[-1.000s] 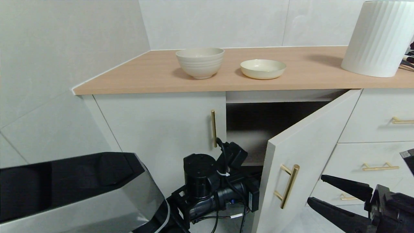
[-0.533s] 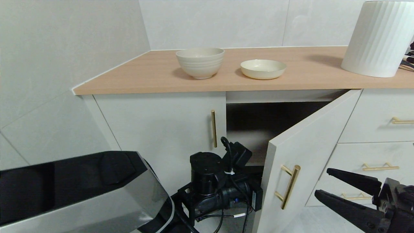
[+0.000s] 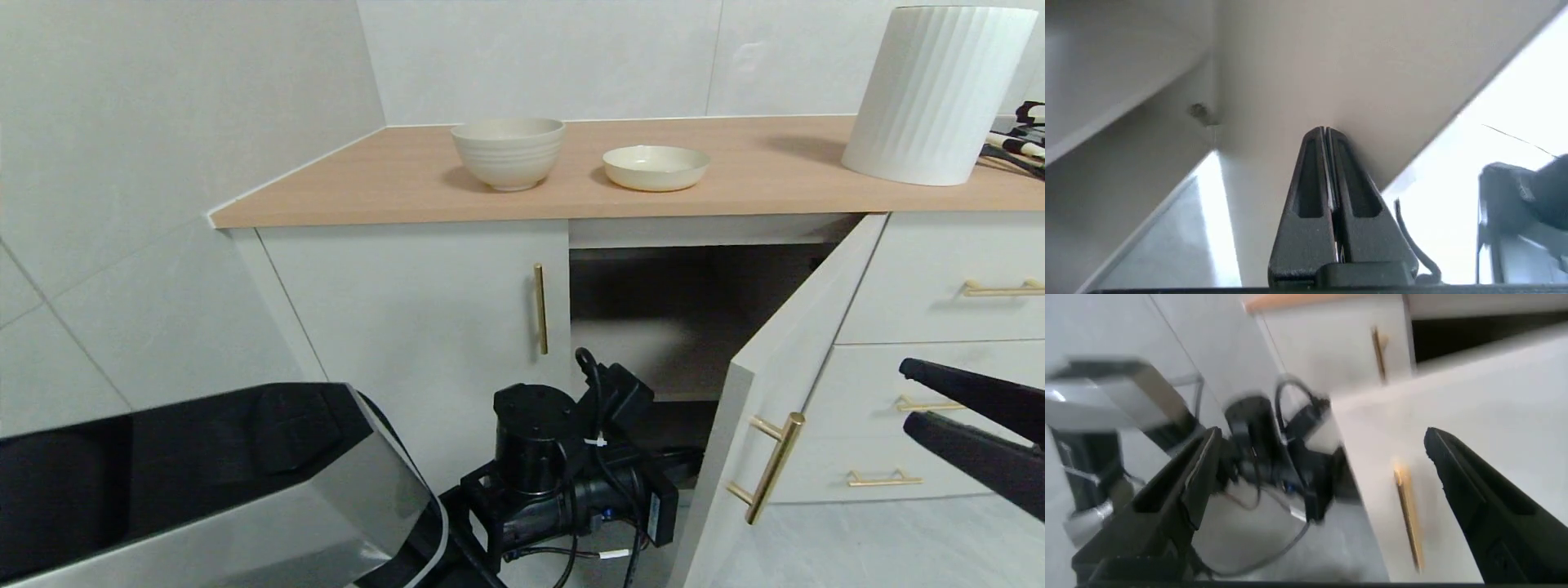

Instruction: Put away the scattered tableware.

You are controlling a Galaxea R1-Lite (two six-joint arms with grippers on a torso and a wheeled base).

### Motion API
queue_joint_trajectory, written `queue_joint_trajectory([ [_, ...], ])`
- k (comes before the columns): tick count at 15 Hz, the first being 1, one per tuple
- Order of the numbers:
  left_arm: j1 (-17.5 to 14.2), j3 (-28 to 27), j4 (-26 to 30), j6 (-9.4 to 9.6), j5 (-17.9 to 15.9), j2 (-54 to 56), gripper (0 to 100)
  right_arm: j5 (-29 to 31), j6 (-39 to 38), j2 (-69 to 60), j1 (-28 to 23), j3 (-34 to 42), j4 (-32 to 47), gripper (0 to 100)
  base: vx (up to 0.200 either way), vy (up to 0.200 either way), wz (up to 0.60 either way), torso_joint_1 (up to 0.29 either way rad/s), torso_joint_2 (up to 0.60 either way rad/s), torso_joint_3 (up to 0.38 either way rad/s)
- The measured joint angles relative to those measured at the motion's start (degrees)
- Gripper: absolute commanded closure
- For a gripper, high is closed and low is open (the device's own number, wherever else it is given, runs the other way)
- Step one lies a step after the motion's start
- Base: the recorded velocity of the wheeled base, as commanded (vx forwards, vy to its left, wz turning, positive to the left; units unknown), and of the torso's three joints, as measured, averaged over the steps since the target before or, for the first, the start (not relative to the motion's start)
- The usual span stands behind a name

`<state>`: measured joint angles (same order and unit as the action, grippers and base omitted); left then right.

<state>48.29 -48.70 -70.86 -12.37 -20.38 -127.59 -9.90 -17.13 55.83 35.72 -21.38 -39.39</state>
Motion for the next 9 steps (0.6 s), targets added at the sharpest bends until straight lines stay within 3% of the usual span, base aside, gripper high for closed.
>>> queue_joint_trajectory([
  [9,0.5,-4.1,5.5,0.00,0.6,2.4,100,-2.0,0.0,0.1,0.0,-3.9,0.3,0,0.000,0.000,0.00,0.000,0.00,0.000],
])
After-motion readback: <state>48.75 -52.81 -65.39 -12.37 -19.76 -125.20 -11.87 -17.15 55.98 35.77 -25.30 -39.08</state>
